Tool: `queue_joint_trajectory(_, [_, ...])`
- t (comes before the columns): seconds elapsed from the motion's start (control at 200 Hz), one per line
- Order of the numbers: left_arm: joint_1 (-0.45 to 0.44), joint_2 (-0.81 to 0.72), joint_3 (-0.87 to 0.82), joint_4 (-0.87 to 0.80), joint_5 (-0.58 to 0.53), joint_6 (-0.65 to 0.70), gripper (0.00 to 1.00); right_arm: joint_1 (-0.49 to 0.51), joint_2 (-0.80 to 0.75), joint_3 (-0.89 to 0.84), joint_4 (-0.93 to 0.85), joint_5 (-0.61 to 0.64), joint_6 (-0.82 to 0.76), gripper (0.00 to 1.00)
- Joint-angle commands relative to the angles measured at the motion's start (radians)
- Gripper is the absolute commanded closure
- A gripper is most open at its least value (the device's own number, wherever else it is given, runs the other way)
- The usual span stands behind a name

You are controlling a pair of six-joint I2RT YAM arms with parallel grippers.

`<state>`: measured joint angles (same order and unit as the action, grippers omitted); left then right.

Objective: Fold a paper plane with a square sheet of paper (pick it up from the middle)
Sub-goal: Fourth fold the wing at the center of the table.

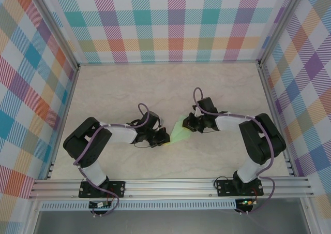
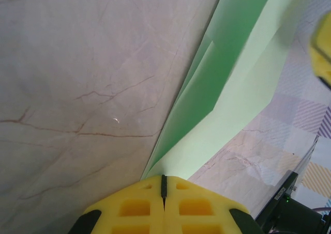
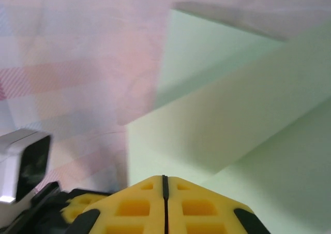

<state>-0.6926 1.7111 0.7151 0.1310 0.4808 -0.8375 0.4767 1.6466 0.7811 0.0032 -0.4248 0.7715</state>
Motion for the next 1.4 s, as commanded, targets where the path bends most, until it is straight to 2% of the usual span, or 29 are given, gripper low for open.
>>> queue_joint_trajectory(0.0, [-0.004,0.035,-0.039,-0.082,-0.059,0.008,1.00,0.053,-0.046,-0.002,0.009,-0.046,-0.058,0.93])
queue_joint_trajectory(0.33, [-0.003,0.028,-0.036,-0.077,-0.048,-0.002,1.00,0.144,0.046,-0.029,0.108,-0.069,0.005,0.93])
queue_joint_trajectory(0.705, [-0.003,0.004,-0.027,-0.070,-0.036,-0.013,1.00,0.146,0.137,-0.011,0.095,-0.042,-0.001,0.94])
queue_joint_trajectory(0.83, [-0.002,-0.028,-0.023,-0.021,-0.006,-0.031,1.00,0.146,0.156,-0.009,0.096,-0.040,-0.005,0.94])
queue_joint_trajectory(1.01, [-0.002,-0.079,-0.014,-0.007,-0.027,-0.038,0.99,0.147,0.157,-0.013,0.091,-0.040,-0.012,0.94])
queue_joint_trajectory(1.225, [-0.002,-0.008,-0.005,0.018,-0.031,-0.052,0.99,0.146,0.146,-0.006,0.081,-0.043,-0.026,0.94])
queue_joint_trajectory(1.395, [-0.002,0.008,-0.008,-0.041,-0.073,-0.039,1.00,0.146,0.112,-0.006,0.081,-0.049,-0.031,0.94])
